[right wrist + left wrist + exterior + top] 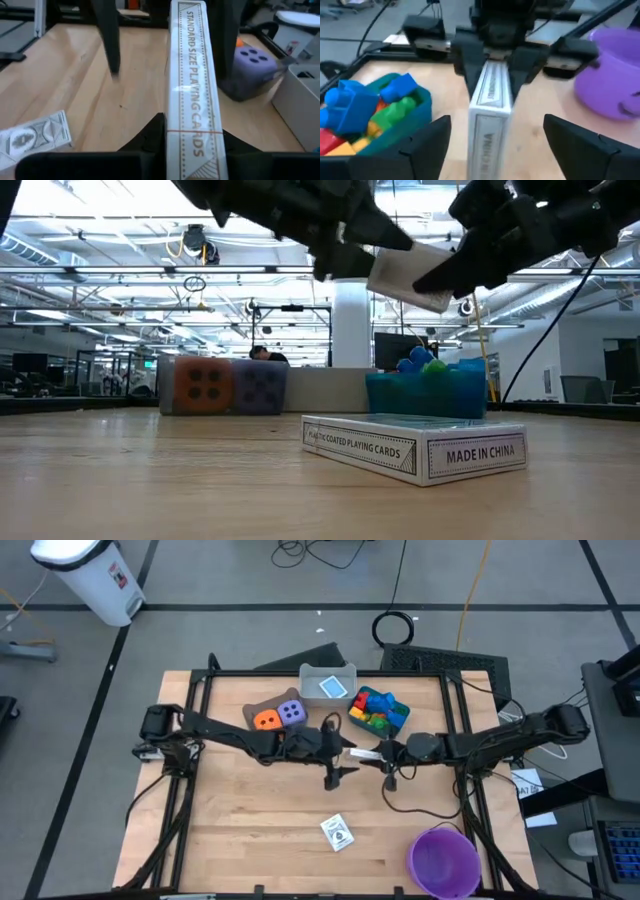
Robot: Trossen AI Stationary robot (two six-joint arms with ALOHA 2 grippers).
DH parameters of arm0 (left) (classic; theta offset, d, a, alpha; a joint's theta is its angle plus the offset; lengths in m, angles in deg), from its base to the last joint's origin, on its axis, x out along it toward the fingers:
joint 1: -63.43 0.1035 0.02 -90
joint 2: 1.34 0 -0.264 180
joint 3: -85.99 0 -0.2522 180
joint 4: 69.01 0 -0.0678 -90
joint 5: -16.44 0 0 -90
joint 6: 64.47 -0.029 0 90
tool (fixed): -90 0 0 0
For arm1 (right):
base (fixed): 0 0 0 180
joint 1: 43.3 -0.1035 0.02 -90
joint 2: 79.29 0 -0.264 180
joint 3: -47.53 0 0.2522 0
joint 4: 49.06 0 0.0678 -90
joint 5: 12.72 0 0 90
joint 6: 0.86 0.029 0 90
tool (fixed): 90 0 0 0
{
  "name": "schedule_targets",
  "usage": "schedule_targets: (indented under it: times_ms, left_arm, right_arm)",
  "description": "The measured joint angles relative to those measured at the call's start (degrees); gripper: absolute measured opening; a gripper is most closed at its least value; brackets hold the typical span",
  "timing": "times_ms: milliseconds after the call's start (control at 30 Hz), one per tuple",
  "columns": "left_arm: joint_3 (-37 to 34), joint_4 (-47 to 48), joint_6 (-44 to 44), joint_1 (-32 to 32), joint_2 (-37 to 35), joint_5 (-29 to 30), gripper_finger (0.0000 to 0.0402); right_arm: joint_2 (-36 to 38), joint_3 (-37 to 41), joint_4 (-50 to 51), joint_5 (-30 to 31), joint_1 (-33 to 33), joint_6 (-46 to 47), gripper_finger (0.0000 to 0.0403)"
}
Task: Pick & Place Toys
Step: Put the brown deck of cards into the gray bin
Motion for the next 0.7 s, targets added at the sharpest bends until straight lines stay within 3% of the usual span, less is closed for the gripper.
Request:
schedule_targets:
  times_ms: [167,467,700]
  left_arm:
    - [-0.04,-2.33,-3.44,-0.33,2.16,3.74,0.0267]
    - [-0.04,-2.45,-4.58,-0.16,0.86,1.19,0.0083]
    - [-0.14,2.77,-5.37,1.35,-3.26,2.81,0.0071]
  right_arm:
    - [-0.23,-0.01,-0.4,-0.12,-1.16,-0.88,0.0062]
    - [-0.22,-0.04,-0.99,0.33,-1.26,-1.18,0.0075]
    - [1.27,-0.15,1.96,9.37,-1.27,-3.07,0.0127]
